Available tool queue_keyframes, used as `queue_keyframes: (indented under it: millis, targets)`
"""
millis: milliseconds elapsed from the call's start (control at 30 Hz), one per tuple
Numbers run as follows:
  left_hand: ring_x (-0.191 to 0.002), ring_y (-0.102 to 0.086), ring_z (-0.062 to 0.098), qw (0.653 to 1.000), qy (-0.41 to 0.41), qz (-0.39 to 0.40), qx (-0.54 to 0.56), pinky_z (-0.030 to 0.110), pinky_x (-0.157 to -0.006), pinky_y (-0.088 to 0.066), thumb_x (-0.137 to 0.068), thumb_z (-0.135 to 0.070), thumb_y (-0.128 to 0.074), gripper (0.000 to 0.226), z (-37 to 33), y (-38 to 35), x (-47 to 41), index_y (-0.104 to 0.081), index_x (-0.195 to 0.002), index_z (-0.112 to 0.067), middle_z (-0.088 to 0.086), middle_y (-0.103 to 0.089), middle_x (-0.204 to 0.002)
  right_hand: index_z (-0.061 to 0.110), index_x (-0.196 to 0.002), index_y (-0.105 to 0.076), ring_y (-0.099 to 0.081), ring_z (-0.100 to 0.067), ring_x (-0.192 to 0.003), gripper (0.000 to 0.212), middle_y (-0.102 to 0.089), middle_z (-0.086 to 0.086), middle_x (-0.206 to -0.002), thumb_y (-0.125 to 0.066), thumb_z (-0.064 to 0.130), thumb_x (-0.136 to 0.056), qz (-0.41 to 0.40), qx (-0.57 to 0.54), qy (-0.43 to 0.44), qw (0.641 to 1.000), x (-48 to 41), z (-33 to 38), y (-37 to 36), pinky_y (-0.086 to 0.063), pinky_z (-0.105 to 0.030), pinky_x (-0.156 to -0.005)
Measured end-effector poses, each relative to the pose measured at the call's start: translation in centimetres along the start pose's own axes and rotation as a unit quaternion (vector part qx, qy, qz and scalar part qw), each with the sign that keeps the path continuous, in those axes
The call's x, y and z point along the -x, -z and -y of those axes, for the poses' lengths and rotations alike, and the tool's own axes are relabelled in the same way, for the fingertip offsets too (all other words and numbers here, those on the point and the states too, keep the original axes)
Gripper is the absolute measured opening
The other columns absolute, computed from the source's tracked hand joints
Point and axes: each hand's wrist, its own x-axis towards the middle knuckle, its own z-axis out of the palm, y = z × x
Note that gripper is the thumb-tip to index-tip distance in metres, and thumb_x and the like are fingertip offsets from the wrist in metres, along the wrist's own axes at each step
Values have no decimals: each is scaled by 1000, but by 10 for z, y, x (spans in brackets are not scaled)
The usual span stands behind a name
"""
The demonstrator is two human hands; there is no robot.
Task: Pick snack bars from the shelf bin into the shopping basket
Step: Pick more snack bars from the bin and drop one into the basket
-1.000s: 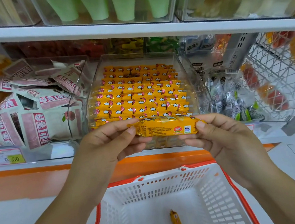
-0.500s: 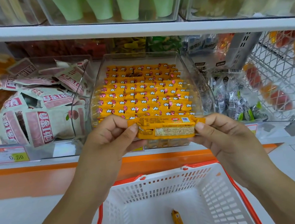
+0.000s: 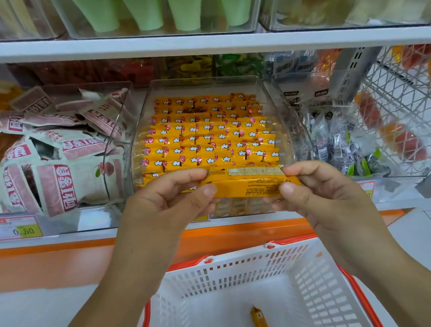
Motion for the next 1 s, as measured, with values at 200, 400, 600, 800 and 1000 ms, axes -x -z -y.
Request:
queue_keyframes:
  millis: [200, 400, 600, 800, 1000]
  targets:
    - [-80, -75, 24, 999, 29, -5, 29, 22, -71, -59, -68, -19, -67, 23, 3, 4, -3, -80, -87, -25, 8, -77, -87, 23, -83, -76, -74, -33, -81, 22, -75, -17, -92, -78, 26, -61, -2, -38, -8, 999, -1, 4, 1, -58, -26, -69]
    - [-82, -75, 24, 999, 51, 4, 11, 27, -74, -61, -81, -18, -61, 21, 5, 5, -5, -74, -97, -12, 11, -77, -85, 17, -87, -76, -74, -33, -82, 26, -74, -20, -93, -79, 27, -64, 8, -55, -17, 998, -3, 0, 2, -58, -26, -68]
    - [-64, -74, 20, 995, 63, -35, -70, 22, -60, -60, -88, -30, -63, 12, 5, 2, -7, -73, -84, -25, 9, -74, -67, 21, -101, -67, -72, -32, -93, 63, -73, -19, -91, -89, 54, -53, 33, 54, -30, 998, -1, -5, 4, -53, -44, -91]
    - [-59, -68, 2, 970, -2, -8, -244, 16, -55, -53, -96, -36, -55, 27, 7, 0, -23, -70, -78, -23, -7, -71, -65, 18, -81, -60, -73, -36, -86, 33, -71, -13, -79, -81, 38, -65, -24, 32, -10, 999, -10, -4, -3, -59, -35, -73]
    - [-109, -50, 0, 888, -164, -75, -424, 12, -92, -34, -94, -41, -59, 32, 13, 6, -63, -66, -123, -32, -17, -59, -119, 11, -115, -54, -74, -21, -86, 28, -73, -6, -103, -65, 12, -90, -59, 141, 48, 987, -74, 20, -26, -58, -28, -75]
